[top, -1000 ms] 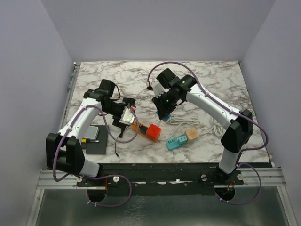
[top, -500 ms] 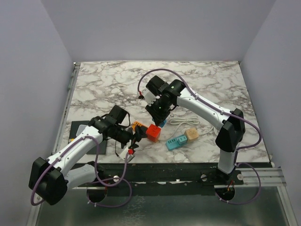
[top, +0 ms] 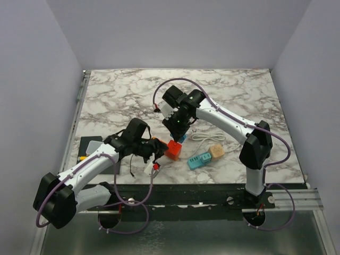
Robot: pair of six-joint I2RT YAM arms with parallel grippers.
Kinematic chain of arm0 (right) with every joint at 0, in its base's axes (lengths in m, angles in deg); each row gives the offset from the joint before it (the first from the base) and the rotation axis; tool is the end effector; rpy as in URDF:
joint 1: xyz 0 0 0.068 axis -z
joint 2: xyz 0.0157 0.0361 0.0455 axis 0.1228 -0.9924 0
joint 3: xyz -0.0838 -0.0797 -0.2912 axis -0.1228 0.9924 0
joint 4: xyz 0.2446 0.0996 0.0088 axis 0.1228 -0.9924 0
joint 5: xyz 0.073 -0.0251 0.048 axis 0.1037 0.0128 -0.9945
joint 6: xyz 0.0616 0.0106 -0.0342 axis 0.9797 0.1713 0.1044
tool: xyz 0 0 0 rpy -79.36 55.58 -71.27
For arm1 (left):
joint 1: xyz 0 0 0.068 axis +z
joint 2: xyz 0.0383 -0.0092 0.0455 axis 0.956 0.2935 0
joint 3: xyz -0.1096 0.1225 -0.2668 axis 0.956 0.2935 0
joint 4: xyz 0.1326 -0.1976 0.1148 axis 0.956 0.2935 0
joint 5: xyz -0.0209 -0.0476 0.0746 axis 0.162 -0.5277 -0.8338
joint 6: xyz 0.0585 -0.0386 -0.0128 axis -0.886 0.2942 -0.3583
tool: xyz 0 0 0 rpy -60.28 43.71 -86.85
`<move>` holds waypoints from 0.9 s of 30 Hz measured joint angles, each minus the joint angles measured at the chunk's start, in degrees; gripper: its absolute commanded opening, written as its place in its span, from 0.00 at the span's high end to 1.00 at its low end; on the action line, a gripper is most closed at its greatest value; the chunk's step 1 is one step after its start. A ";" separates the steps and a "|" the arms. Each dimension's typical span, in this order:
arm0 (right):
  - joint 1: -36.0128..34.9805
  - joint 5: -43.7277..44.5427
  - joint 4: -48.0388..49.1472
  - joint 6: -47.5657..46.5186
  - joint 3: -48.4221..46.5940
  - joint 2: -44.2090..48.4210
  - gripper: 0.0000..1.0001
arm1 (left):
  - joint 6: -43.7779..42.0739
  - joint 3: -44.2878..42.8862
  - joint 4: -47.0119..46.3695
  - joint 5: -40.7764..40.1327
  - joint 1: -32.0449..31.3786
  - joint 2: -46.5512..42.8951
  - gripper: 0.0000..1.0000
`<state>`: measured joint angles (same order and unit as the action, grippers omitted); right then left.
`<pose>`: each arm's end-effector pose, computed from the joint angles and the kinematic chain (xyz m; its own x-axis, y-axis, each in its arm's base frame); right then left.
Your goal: Insert the plug
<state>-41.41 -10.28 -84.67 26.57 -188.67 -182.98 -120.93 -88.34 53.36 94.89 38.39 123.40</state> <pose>0.2679 0.3226 0.3082 -0.5338 -0.7838 -0.3173 -0.8454 0.5031 0.1795 0.1395 -0.1467 0.2538 0.8879 0.2111 -0.4087 0.4545 -0.5396 0.7087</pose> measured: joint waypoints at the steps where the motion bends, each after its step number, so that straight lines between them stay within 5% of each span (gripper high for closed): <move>1: -0.02 -0.04 0.04 -0.07 -0.15 -0.02 0.99 | 0.57 0.00 -0.72 -0.42 -0.04 0.63 0.64; 27: -2.62 -1.75 0.02 -0.07 -0.17 -2.21 0.99 | 2.10 1.25 -5.53 -2.71 -1.22 5.95 0.80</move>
<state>-44.03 -12.03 -84.64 26.50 -188.85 -185.18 -118.84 -87.09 47.83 92.18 37.17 129.34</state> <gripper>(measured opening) 0.234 0.206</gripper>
